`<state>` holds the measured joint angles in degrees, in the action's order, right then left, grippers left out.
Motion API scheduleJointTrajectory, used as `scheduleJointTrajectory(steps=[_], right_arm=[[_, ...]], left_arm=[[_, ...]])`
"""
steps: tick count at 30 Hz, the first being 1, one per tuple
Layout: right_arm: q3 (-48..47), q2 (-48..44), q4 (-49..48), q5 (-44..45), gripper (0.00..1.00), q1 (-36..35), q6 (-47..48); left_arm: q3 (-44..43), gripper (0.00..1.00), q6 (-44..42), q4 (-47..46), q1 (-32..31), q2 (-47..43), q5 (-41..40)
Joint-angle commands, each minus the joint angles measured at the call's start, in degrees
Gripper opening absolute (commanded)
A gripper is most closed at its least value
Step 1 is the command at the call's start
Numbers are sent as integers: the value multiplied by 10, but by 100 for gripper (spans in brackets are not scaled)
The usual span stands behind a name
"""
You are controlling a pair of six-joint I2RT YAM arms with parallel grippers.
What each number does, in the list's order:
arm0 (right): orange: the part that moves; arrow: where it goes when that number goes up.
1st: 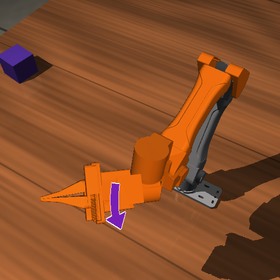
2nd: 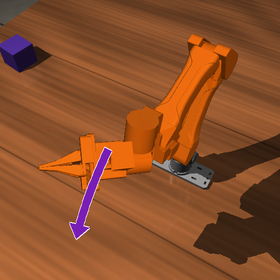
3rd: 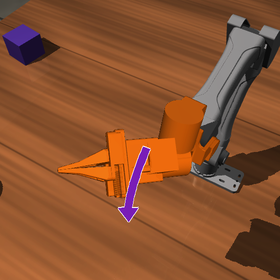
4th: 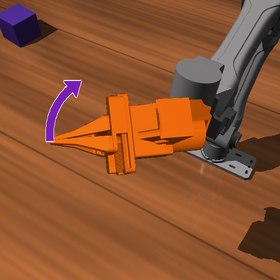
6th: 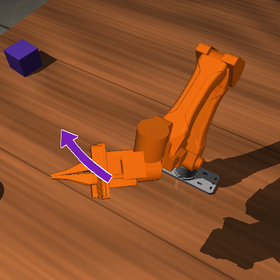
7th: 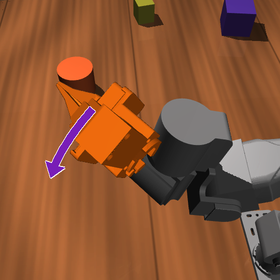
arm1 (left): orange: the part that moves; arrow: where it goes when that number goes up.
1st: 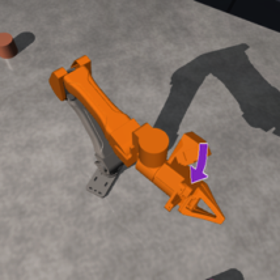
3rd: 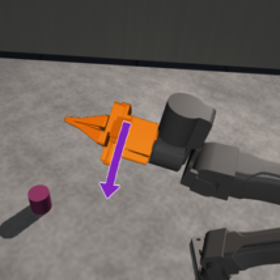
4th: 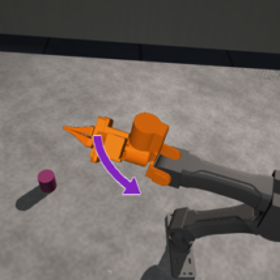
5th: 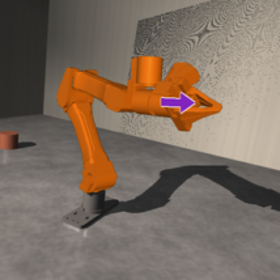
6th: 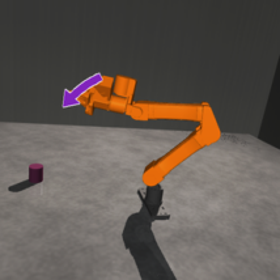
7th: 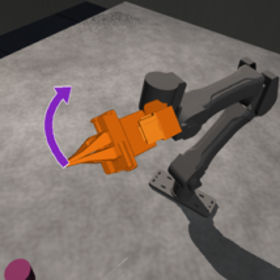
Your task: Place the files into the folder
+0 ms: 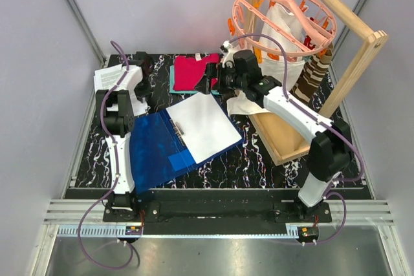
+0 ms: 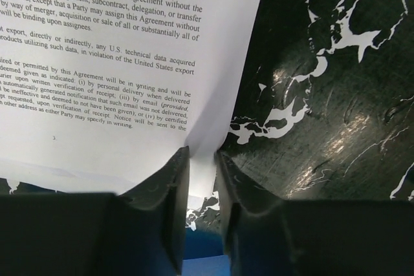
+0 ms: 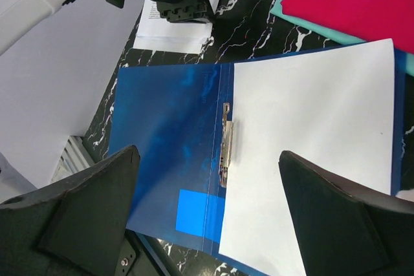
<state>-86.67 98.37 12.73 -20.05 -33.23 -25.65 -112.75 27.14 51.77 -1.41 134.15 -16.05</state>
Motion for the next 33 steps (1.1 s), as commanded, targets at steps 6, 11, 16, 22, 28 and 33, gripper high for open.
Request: scheduleJointTrajectory(steps=[6,11,16,22,28,33], right_arm=[[-67,105,-19,-62,100,-17,-24],[-131,187,-20,-68,100,-35,-27],[-217,270,-26,-69,100,-48,-50],[-347,377,-53,-46,100,-60,-82],[-461,465,-56,-46,100,-73,-114],[-546,530,-64,-56,100,-74,-164]], left_arm=[[16,5,-15,-25,4,-16,21],[38,0,-15,-33,4,-56,33],[77,0,-10,-51,7,-109,62],[124,0,-11,-65,13,-154,95],[153,0,-28,-81,30,-190,128],[174,1,-30,-100,43,-217,180]])
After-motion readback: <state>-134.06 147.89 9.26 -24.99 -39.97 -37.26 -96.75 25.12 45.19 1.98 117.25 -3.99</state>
